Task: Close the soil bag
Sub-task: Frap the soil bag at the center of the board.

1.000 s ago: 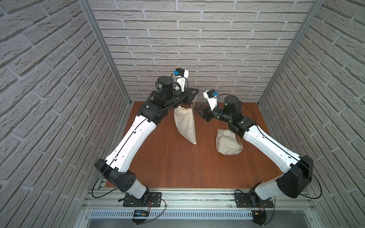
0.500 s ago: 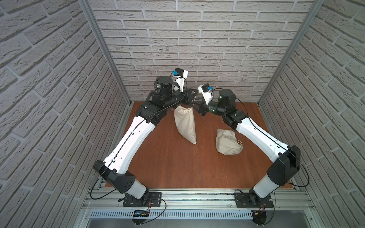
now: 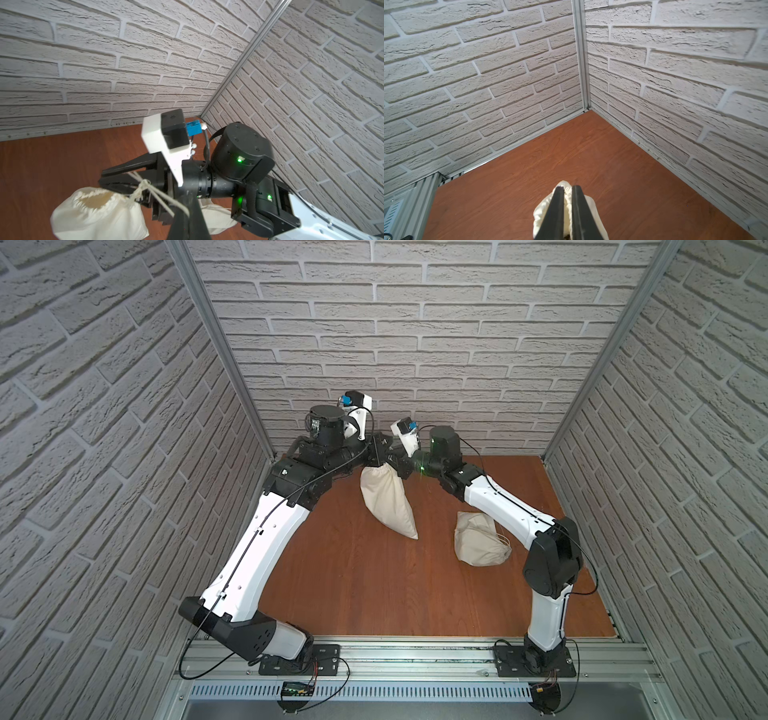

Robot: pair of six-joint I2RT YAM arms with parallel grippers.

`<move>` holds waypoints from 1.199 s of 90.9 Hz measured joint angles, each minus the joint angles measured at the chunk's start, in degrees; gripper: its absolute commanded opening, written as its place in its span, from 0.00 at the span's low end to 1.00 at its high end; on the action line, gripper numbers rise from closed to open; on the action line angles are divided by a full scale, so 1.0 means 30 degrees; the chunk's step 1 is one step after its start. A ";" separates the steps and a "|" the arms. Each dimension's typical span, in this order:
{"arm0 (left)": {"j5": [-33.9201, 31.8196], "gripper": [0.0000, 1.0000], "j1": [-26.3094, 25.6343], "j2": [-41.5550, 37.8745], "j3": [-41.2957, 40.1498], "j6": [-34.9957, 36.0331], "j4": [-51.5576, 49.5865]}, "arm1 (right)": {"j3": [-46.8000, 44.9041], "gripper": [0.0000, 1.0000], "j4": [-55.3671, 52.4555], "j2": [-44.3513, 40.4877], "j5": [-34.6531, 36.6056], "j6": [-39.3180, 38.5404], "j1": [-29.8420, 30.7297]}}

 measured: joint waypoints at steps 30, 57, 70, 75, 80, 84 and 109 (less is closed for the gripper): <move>0.3184 0.00 0.2863 -0.0670 -0.1027 -0.2412 0.2652 | -0.1450 0.17 -0.3330 -0.5807 0.4109 -0.1464 -0.1275; 0.4459 0.00 0.3439 -0.0889 -0.4204 -0.4160 0.3803 | -0.4007 0.17 -0.3126 -0.4342 0.5253 -0.2047 -0.1370; 0.3971 0.00 0.3876 -0.0882 -0.5727 -0.4524 0.3563 | -0.3818 0.17 -0.2645 -0.2302 0.4765 -0.1851 -0.1370; 0.3832 0.00 0.3956 -0.0882 -0.5807 -0.4546 0.3563 | -0.3169 0.17 -0.2914 -0.1902 0.4794 -0.1865 -0.1370; 0.3796 0.00 0.4022 -0.0889 -0.5785 -0.4546 0.3825 | -0.2324 0.18 -0.3410 -0.1785 0.5064 -0.1923 -0.1370; 0.3803 0.00 0.4058 -0.0896 -0.5727 -0.4539 0.4095 | -0.1596 0.18 -0.3963 -0.1821 0.5450 -0.2011 -0.1413; 0.4699 0.00 0.4065 -0.0882 -0.5122 -0.4575 0.5960 | -0.0044 0.20 -0.6681 -0.4284 0.7074 -0.3388 -0.2106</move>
